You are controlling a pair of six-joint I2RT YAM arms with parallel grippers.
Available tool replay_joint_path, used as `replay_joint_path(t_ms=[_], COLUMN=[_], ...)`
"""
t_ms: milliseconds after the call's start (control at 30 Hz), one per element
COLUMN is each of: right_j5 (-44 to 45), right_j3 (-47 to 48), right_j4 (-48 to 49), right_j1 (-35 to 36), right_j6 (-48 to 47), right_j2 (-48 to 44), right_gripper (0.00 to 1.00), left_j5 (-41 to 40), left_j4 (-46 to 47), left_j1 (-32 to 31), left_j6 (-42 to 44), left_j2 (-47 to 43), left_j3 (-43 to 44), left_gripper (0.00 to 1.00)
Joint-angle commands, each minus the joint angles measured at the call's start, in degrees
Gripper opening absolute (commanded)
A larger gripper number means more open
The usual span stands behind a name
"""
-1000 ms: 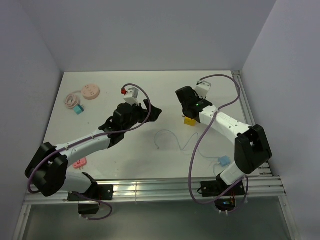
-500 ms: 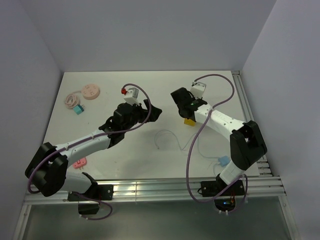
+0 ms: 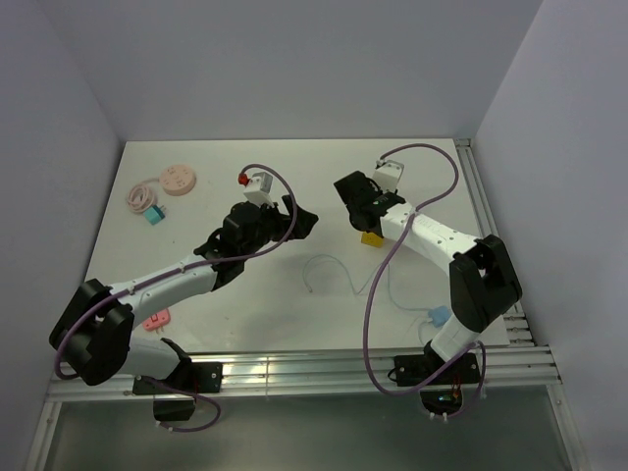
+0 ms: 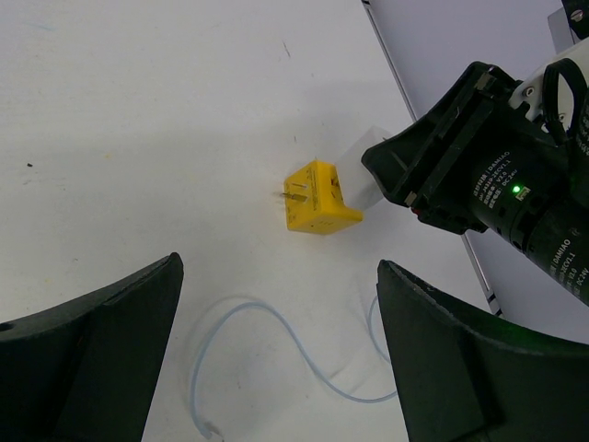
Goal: Insert the plug
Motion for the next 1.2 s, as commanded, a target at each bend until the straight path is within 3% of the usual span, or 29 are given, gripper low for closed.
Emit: replay_joint_path(t_ms=[0, 567, 1000, 1167], right_j5=[4.0, -2.9, -15.5, -19.3], right_j3=[2.7, -0.5, -6.6, -10.3], right_j4=[-0.7, 0.7, -3.5, -4.2], right_j1=[0.4, -1.4, -4.0, -3.8], right_j6=[0.3, 1.2, -11.0, -11.4], right_j2=[-1.1, -0.5, -3.2, -3.3], right_gripper=[0.00, 0.00, 0.00, 0.00], left_j5=[1.1, 1.1, 2.0, 2.0], left_j4=[3.0, 2.5, 2.5, 3.1], left_j1=[0.0, 0.1, 0.6, 0.8], left_j6=[0.2, 0.5, 2.4, 1.6], left_j2=[0.6, 0.0, -0.9, -1.4], left_j3=[2.3, 1.8, -0.1, -1.4], left_gripper=[0.92, 0.92, 0.87, 0.85])
